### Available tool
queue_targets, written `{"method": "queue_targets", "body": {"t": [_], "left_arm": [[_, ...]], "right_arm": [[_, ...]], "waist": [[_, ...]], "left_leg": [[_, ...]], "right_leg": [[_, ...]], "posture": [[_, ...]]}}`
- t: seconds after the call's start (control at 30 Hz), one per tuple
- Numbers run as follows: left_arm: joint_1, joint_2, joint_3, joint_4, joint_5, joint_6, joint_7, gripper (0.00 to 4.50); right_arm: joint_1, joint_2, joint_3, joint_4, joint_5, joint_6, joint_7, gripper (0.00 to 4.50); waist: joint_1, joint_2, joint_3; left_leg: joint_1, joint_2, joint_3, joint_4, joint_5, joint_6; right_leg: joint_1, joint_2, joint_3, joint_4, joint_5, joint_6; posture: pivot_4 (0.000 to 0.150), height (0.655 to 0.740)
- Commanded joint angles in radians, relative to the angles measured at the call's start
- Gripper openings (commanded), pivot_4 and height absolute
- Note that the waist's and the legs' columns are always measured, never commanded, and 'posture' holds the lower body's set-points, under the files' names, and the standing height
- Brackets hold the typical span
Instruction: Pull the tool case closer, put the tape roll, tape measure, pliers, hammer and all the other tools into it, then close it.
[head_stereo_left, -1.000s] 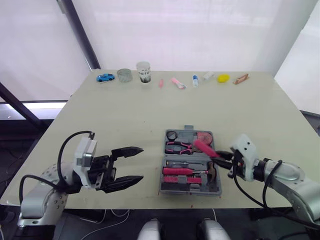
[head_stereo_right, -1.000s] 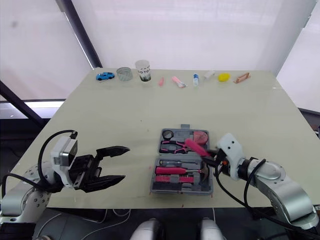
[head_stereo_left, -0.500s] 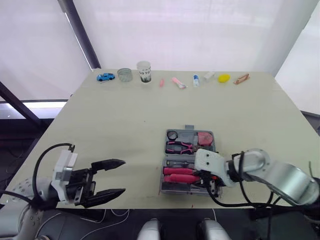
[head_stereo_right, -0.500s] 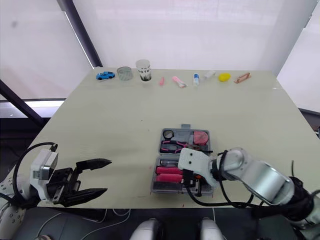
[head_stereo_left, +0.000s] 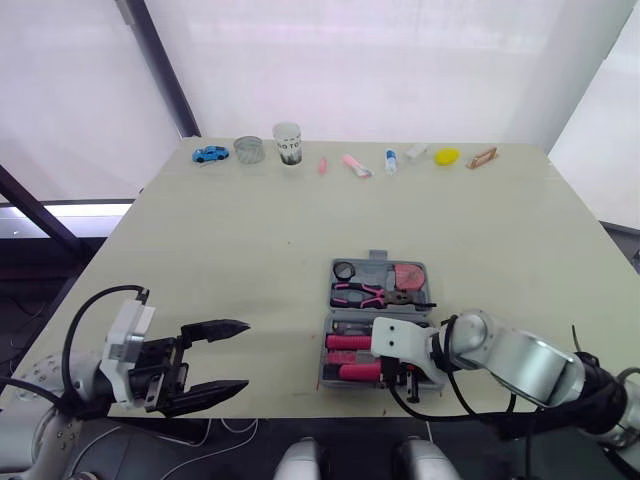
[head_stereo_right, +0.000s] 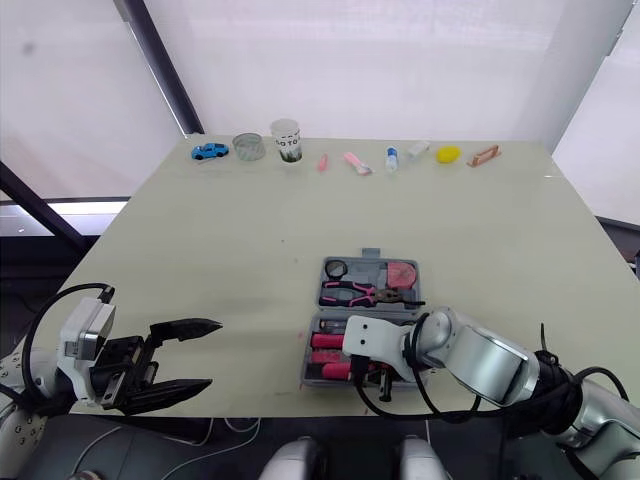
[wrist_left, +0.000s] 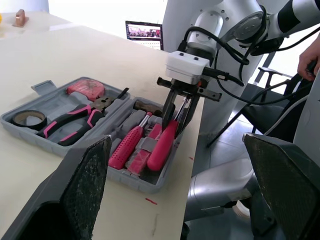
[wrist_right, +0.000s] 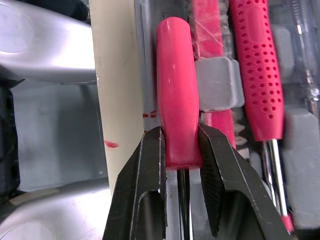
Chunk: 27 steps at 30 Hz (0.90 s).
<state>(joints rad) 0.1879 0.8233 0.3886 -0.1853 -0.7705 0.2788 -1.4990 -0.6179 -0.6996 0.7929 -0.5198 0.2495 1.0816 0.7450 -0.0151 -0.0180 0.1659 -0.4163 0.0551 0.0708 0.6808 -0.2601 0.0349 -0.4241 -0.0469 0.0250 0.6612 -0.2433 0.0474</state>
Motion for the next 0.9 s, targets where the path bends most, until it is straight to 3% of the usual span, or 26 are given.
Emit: {"method": "queue_targets", "body": {"t": [0.03,0.43,0.67,0.9], "left_arm": [[0.007,0.013,0.018,-0.021,-0.004,-0.01,-0.018,4.5],[0.032,0.005,0.027,-0.033,-0.002,-0.019,-0.01,4.5],[0.04,0.004,0.028,-0.032,-0.004,-0.02,-0.006,4.5],[0.023,-0.009,0.008,-0.026,0.001,-0.022,0.005,4.5]], "right_arm": [[0.006,0.005,0.006,0.02,-0.035,-0.055,0.012,0.36],[0.026,0.096,0.037,0.121,-0.097,-0.14,0.07,0.36],[0.1,0.122,-0.079,0.111,-0.072,-0.21,0.096,3.66],[0.313,0.12,-0.306,0.09,0.041,-0.438,0.133,3.66]], "waist": [[0.0,0.0,0.0],[-0.007,-0.005,-0.003],[-0.003,-0.006,-0.004],[0.004,-0.007,-0.004]], "left_leg": [[0.0,0.0,0.0,0.0,0.0,0.0],[0.001,0.001,0.0,0.0,0.0,0.0],[0.001,0.001,0.0,0.0,0.0,0.0],[0.0,0.001,0.001,0.0,0.0,0.0]], "right_leg": [[0.0,0.0,0.0,0.0,0.0,0.0],[0.0,0.002,0.0,0.001,0.0,0.0],[0.0,0.002,-0.001,0.001,0.0,-0.001],[0.002,-0.001,-0.003,-0.001,0.0,0.0]], "posture": [[0.15,0.74],[0.15,0.74],[0.15,0.74],[0.15,0.74]]}}
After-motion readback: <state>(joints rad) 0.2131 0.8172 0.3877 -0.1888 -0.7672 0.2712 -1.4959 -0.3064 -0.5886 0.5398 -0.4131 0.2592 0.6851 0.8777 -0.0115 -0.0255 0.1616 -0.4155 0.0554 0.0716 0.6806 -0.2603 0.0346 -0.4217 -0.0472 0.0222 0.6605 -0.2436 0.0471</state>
